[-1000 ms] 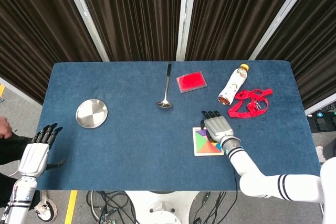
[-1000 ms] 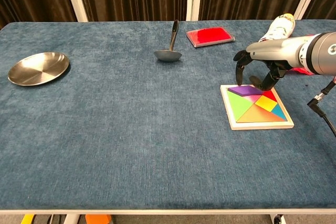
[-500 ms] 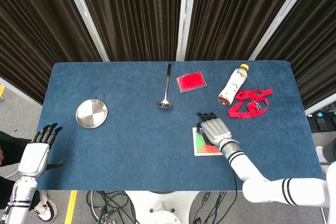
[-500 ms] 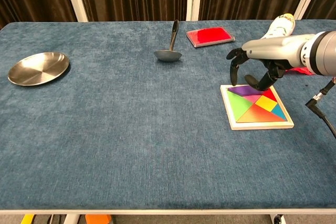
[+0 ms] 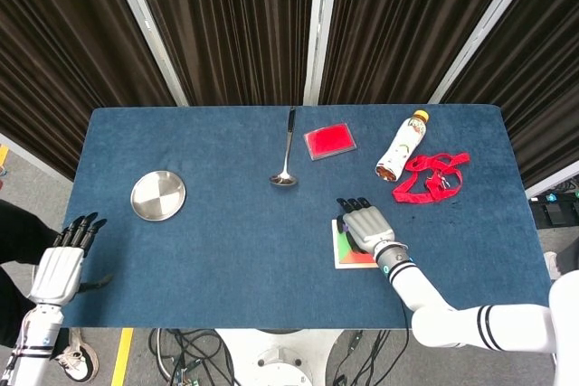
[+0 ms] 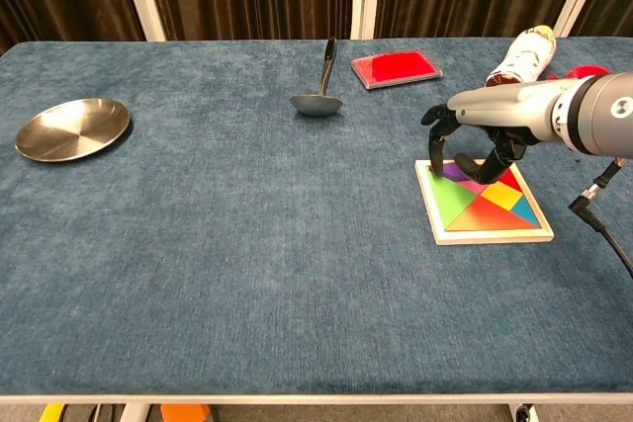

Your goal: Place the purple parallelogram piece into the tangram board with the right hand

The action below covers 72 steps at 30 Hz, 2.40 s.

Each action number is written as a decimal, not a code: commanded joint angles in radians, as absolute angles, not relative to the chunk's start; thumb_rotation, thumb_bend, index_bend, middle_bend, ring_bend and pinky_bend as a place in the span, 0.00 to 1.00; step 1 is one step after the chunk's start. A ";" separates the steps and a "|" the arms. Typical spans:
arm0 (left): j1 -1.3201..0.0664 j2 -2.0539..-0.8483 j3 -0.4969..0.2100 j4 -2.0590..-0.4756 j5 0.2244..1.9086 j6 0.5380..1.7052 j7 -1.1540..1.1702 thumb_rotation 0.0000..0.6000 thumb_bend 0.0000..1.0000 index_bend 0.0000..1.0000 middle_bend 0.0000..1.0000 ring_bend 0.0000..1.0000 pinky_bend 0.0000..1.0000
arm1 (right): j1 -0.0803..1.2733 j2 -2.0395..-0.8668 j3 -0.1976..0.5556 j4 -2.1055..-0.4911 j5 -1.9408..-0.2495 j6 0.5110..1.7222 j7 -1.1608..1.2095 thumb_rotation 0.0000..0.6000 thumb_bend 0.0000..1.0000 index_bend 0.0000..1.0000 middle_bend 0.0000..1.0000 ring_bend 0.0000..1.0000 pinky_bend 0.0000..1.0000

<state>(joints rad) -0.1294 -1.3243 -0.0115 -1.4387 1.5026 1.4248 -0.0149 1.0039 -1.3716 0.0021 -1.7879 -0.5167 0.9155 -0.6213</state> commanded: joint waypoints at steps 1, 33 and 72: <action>-0.129 -1.324 -0.011 -1.437 1.502 1.426 -0.018 1.00 0.06 0.12 0.04 0.00 0.16 | 1.009 -1.381 0.003 -1.777 -0.502 0.923 -0.628 1.00 0.63 0.41 0.00 0.00 0.00; -0.135 -1.327 -0.009 -1.446 1.509 1.418 -0.002 1.00 0.06 0.12 0.04 0.00 0.16 | 0.900 -1.263 -0.035 -1.796 -0.582 0.961 -0.549 1.00 0.63 0.41 0.00 0.00 0.00; -0.131 -1.326 -0.008 -1.439 1.507 1.421 -0.011 1.00 0.06 0.12 0.04 0.00 0.16 | 0.864 -1.257 0.023 -1.810 -0.657 0.988 -0.526 1.00 0.64 0.42 0.00 0.00 0.00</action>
<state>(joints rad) -0.1306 -1.3262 -0.0078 -1.4391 1.5065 1.4212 -0.0108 0.8856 -1.2922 0.0203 -1.7776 -0.6206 0.9631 -0.5471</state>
